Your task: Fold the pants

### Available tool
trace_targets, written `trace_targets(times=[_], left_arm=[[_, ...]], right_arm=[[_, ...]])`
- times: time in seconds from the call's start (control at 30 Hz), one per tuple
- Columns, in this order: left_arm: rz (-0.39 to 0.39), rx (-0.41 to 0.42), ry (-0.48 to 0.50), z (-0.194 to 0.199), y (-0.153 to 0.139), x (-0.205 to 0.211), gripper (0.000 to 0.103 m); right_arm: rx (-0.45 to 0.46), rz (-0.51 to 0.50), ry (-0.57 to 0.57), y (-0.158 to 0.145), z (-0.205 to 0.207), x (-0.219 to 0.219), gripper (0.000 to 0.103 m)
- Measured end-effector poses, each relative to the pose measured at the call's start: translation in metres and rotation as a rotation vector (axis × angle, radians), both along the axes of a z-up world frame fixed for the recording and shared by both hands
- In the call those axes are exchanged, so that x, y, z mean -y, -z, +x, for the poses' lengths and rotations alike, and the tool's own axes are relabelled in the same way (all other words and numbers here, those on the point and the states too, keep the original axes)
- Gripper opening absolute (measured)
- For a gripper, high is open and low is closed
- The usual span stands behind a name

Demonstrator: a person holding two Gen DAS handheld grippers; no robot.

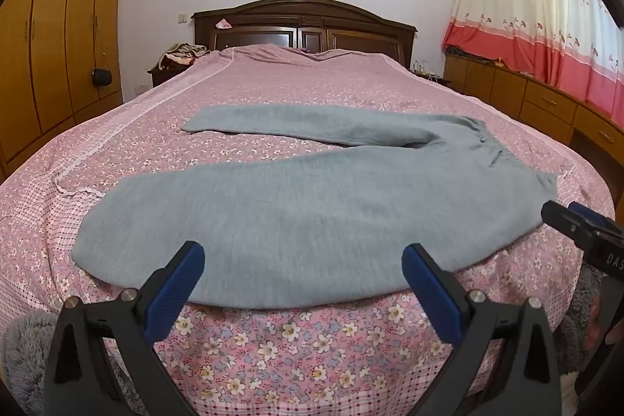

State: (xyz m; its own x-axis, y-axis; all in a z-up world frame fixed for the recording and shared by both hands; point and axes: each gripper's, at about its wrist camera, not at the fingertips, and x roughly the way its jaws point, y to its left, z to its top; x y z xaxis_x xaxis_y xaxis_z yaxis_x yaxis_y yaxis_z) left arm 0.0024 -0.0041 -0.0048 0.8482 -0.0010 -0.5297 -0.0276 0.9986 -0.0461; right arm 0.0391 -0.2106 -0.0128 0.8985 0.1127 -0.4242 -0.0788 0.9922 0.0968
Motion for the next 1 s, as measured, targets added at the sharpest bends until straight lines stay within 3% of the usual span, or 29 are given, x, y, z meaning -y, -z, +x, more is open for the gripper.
trace_targets(times=[1.0], left_arm=[[-0.001,-0.005,0.014,0.0036,-0.0002,0.0026,0.103]], right_arm=[[-0.002,-0.014,0.003,0.0028,0.0004,-0.0015,0.103]])
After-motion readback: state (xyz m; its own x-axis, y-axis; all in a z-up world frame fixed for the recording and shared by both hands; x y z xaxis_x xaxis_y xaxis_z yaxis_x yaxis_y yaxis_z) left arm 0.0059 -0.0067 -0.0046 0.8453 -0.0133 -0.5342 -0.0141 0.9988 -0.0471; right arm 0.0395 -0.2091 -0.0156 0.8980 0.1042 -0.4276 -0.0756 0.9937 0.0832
